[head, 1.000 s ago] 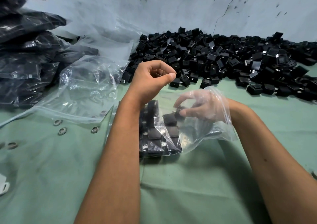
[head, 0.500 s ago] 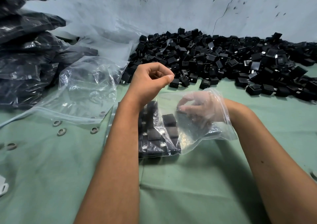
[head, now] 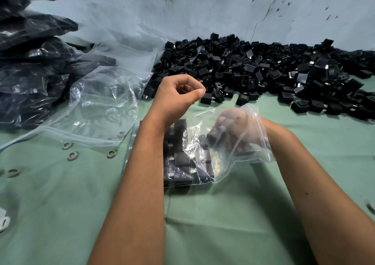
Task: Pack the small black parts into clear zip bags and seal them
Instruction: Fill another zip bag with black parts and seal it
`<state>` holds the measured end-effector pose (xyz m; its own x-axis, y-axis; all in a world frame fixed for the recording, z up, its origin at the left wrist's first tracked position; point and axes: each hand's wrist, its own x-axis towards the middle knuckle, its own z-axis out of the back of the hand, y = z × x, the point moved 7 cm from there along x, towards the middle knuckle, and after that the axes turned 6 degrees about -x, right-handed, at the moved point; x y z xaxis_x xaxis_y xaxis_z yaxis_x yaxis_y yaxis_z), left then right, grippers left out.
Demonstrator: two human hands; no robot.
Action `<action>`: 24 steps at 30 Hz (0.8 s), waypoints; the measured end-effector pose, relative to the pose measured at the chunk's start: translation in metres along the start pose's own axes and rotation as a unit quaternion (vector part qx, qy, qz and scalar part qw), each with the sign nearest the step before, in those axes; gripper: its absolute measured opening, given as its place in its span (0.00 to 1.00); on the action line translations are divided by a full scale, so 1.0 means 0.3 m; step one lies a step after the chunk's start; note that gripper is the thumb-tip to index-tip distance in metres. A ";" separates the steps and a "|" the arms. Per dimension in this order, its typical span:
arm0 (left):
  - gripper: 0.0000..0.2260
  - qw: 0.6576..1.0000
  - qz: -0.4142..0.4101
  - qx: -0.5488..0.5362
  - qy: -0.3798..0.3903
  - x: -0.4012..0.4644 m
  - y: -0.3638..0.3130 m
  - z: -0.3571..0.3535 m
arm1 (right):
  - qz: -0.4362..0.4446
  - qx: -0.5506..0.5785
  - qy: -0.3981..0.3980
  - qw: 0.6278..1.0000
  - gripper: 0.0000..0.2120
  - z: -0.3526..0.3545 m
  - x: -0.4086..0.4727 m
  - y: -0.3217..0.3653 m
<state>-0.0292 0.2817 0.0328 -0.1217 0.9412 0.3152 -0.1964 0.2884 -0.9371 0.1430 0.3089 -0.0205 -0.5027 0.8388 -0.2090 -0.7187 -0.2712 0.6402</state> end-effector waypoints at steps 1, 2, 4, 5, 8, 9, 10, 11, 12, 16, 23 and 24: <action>0.01 1.000 0.001 0.008 -0.001 -0.002 0.000 0.000 | 0.013 0.008 0.022 1.000 0.15 -0.006 -0.012 0.011; 0.01 1.000 0.005 0.018 0.000 -0.004 0.001 0.002 | 0.023 0.015 0.037 0.999 0.17 -0.004 -0.019 0.018; 0.03 0.998 0.030 0.047 0.027 -0.009 0.006 0.002 | 0.039 0.019 0.053 0.998 0.15 0.000 -0.029 0.024; 0.04 0.994 0.052 0.072 0.060 -0.012 0.012 -0.003 | 0.042 0.039 0.068 0.996 0.15 -0.003 -0.030 0.021; 0.04 0.961 0.124 0.168 0.179 -0.035 0.043 -0.020 | 0.035 0.047 0.094 0.994 0.17 -0.010 -0.028 0.017; 0.04 0.950 0.144 0.190 0.202 -0.043 0.053 -0.025 | 0.038 0.045 0.093 0.994 0.15 -0.010 -0.025 0.016; 0.05 0.940 0.161 0.208 0.217 -0.049 0.063 -0.031 | 0.036 0.049 0.089 0.994 0.11 -0.010 -0.019 0.012; 0.05 0.932 0.174 0.225 0.227 -0.055 0.070 -0.039 | 0.033 0.052 0.078 0.995 0.08 -0.011 -0.014 0.008; 0.06 0.924 0.182 0.241 0.233 -0.059 0.075 -0.048 | 0.027 0.045 0.055 0.997 0.06 -0.013 -0.011 0.006; 0.08 0.910 0.180 0.286 0.239 -0.060 0.082 -0.065 | 0.024 -0.002 -0.008 1.000 0.09 -0.028 -0.002 0.021; 0.10 0.954 0.133 0.207 0.170 -0.032 0.060 -0.038 | 0.041 0.121 0.023 0.992 0.10 -0.066 -0.021 0.034; 0.10 0.966 0.120 0.197 0.118 -0.018 0.053 -0.018 | 0.040 0.133 0.019 0.990 0.10 -0.068 -0.019 0.036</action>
<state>-0.0264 0.2821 0.0153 0.0072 0.9999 0.0099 -0.5507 0.0122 -0.8346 0.1283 0.2916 -0.0275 -0.5747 0.7996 -0.1742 -0.5261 -0.1979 0.8271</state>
